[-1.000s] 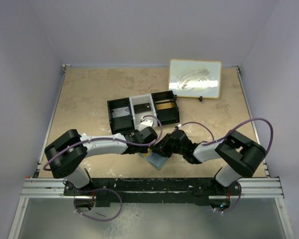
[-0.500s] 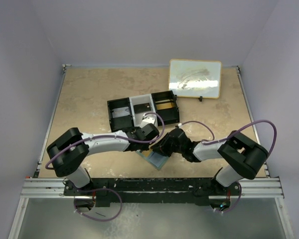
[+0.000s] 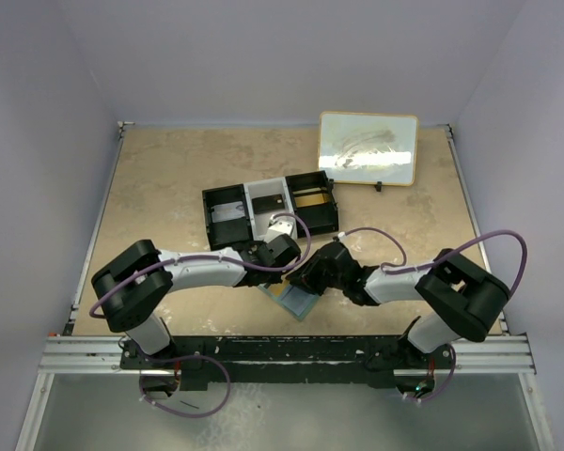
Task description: Take the credit cards out of the card holder
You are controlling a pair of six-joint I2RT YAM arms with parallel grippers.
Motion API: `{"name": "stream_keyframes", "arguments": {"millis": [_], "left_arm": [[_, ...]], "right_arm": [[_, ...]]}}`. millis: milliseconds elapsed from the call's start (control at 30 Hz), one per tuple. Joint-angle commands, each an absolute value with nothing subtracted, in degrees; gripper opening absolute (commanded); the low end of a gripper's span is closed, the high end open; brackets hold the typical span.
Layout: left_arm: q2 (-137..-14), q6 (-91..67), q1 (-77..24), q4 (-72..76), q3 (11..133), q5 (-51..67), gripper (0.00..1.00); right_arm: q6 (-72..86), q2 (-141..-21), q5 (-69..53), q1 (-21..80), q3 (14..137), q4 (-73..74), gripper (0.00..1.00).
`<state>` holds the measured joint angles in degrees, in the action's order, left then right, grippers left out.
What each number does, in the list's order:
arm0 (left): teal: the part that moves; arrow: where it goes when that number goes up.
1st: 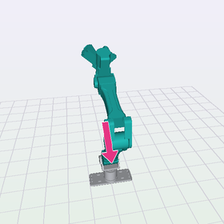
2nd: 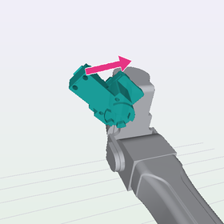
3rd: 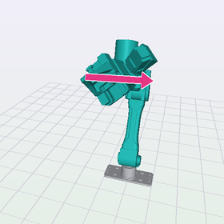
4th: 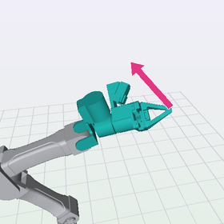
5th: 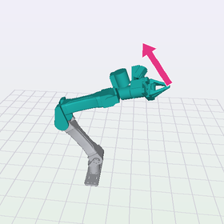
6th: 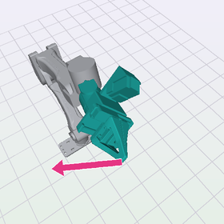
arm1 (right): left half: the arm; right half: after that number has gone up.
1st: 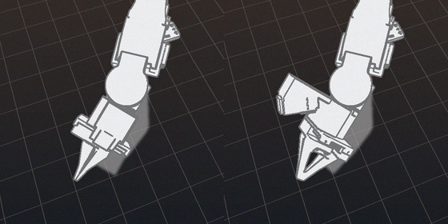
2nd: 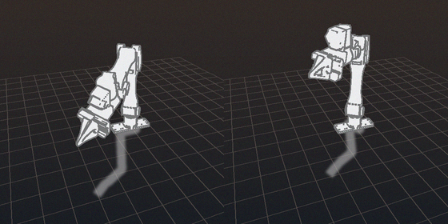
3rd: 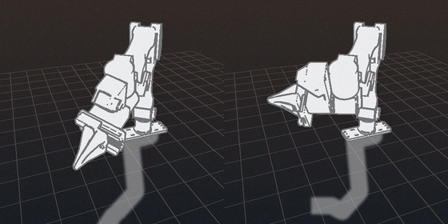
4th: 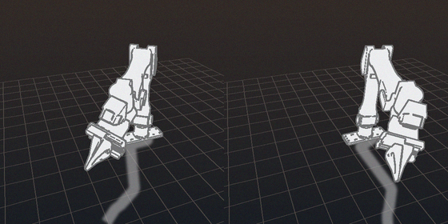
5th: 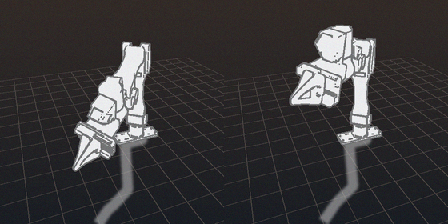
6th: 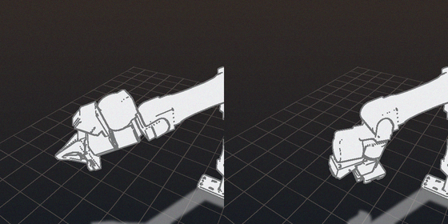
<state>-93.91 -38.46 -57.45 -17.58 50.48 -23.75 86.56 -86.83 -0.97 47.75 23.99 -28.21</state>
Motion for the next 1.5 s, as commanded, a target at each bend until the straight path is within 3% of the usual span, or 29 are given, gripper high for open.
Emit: {"name": "stream_keyframes", "arguments": {"millis": [0,400,1067,1400,1467], "left_arm": [[-94.53,-39.03,-57.21,-19.51,48.7,-25.41,0.19],[-92.21,-37.54,-57.0,-20.64,51.86,-26.1,0.27],[-93.85,-39.18,-56.95,-20.33,48.08,-25.53,0.06],[-93.82,-39.51,-56.96,-19.91,47.45,-23.86,0.02],[-93.39,-39.69,-57.03,-19.87,47.1,-23.59,0.01]], "right_arm": [[86.48,-87.5,3.41,48.44,23.46,-17.11,0.28],[86.09,-86.28,5.06,50.68,25.33,-13.73,0.28],[88.71,-85.04,5.87,53.2,25.99,-9.58,0.27],[91.68,-94.2,1.15,53.67,24.27,-19.8,0.25],[91.69,-93.97,1.76,53.68,24.44,-20.12,0.2]]}}
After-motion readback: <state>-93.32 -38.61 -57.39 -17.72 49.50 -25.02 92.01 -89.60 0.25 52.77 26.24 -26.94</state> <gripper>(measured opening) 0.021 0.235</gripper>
